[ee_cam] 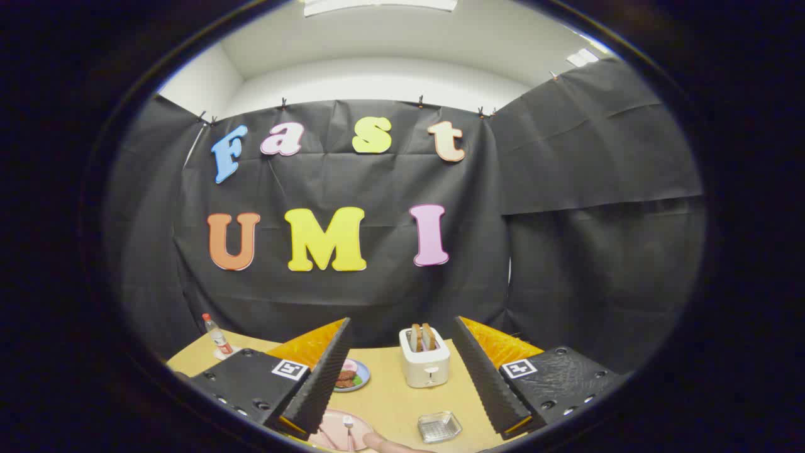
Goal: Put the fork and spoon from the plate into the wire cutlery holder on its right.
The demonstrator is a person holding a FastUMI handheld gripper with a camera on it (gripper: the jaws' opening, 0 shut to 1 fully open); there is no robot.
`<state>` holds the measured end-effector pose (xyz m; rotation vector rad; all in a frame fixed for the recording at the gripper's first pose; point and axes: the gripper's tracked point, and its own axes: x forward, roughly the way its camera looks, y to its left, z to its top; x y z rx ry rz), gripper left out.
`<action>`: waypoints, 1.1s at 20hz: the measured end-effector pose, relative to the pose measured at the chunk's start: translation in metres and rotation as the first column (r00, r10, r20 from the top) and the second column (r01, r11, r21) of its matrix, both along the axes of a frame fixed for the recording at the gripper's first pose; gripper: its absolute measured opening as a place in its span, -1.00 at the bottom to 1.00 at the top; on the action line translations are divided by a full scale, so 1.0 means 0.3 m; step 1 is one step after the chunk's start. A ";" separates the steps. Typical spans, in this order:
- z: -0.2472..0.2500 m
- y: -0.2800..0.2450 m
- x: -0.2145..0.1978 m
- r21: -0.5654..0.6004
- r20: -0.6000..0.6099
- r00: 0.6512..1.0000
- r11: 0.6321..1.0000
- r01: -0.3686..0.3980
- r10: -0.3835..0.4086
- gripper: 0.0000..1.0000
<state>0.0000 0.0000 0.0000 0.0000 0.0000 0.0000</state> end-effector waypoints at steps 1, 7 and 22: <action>0.004 0.017 0.002 0.000 -0.004 1.000 1.000 -0.004 0.004 0.91; 0.047 0.092 0.016 -0.025 0.012 0.999 0.998 -0.050 0.050 0.91; -0.329 0.212 0.063 -0.092 -0.251 0.958 0.982 -0.168 0.140 0.92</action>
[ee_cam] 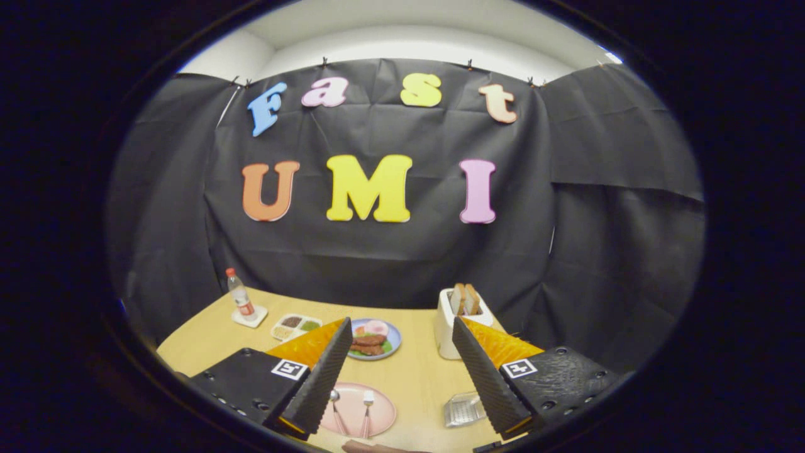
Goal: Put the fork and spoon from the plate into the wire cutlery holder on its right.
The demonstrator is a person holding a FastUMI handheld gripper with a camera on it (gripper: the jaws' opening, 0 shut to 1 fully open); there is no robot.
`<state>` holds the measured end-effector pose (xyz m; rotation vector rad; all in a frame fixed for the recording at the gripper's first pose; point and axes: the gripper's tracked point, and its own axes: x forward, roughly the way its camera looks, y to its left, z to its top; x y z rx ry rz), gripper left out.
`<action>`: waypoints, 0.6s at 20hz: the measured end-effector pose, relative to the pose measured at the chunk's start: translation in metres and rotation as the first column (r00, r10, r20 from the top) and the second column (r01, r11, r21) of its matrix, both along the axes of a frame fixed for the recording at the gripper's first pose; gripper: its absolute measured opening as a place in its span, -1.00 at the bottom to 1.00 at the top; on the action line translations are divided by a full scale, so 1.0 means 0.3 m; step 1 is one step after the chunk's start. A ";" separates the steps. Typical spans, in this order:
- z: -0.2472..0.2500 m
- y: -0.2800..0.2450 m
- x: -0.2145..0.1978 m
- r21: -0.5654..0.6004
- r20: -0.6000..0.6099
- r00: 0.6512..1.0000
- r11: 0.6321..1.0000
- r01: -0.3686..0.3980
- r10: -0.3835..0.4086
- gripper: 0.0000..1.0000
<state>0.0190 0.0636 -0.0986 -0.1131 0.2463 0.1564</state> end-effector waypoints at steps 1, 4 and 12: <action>-0.049 0.010 0.005 -0.009 -0.026 1.000 1.000 -0.003 0.003 0.92; -0.221 0.047 0.022 -0.036 -0.125 0.992 0.999 -0.023 0.018 0.90; -0.687 0.086 0.023 -0.089 -0.440 0.898 0.996 -0.029 -0.014 0.90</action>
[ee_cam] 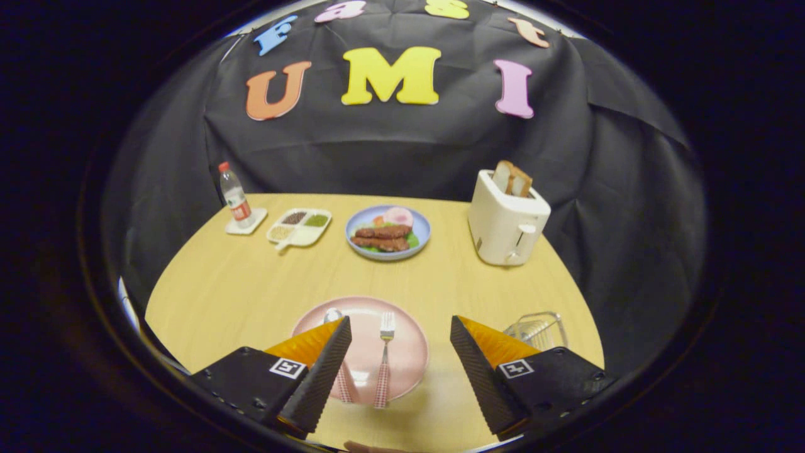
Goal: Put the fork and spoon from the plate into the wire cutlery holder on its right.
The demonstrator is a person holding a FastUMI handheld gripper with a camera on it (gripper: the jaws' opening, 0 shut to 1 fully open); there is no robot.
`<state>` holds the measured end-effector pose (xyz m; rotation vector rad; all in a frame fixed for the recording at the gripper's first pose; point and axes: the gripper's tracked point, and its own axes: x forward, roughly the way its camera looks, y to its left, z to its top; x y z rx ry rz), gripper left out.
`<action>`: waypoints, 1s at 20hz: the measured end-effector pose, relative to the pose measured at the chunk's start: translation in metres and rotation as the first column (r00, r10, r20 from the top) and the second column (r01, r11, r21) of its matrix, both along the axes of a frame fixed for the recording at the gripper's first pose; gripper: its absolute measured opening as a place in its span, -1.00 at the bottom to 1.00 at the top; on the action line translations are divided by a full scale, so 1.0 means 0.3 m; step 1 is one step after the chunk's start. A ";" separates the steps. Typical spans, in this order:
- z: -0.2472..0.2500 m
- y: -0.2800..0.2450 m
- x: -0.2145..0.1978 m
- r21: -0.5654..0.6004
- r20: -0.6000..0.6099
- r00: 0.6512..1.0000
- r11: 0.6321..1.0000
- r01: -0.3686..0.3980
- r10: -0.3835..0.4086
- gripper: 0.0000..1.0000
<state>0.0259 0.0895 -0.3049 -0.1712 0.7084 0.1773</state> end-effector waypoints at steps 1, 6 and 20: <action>-0.051 -0.004 -0.002 -0.006 -0.040 0.999 1.000 0.013 -0.013 0.90; -0.232 -0.011 -0.014 -0.001 -0.210 0.976 0.998 0.066 -0.064 0.66; -0.369 0.023 -0.030 -0.066 -0.303 0.951 0.997 0.046 -0.064 -0.43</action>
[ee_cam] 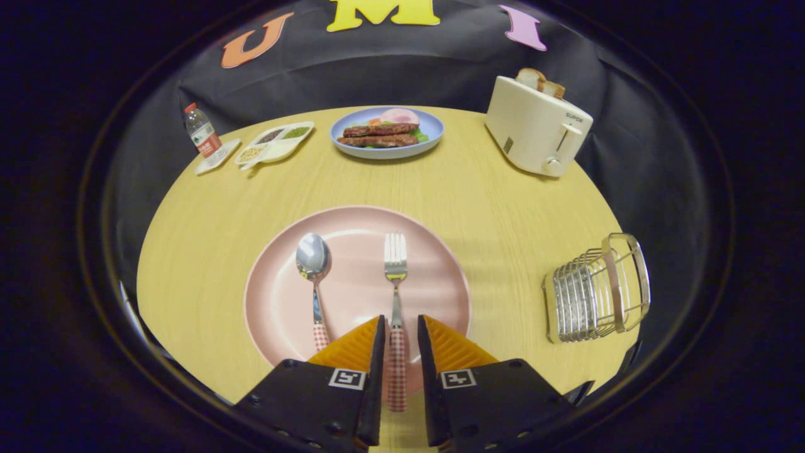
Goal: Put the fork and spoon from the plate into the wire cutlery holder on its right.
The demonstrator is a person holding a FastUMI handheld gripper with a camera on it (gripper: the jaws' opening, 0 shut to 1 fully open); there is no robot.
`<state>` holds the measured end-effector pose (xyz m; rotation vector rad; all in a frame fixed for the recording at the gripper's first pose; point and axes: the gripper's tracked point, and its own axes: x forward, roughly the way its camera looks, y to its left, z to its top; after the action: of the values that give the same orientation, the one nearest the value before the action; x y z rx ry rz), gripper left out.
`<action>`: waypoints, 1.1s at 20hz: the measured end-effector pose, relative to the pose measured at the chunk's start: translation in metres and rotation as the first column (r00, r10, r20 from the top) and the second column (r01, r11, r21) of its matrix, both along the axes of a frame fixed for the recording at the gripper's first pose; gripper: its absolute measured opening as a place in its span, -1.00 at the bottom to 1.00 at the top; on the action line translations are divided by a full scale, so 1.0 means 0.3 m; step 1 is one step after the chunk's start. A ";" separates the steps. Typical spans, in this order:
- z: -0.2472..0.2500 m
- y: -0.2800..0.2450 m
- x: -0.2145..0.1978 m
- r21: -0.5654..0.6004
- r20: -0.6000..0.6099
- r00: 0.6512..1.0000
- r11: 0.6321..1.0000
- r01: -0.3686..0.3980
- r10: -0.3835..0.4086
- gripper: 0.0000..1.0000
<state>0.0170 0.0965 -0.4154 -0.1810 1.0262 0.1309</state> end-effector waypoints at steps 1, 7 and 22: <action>-0.003 0.006 0.002 -0.002 0.002 1.000 1.000 -0.005 0.005 -0.43; -0.013 0.001 -0.002 -0.035 -0.024 1.000 0.999 -0.017 0.017 -0.88; 0.303 -0.119 -0.029 -0.002 0.077 0.996 0.999 -0.046 0.046 -0.98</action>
<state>0.0083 0.0609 -0.3244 -0.2081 0.9457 0.1642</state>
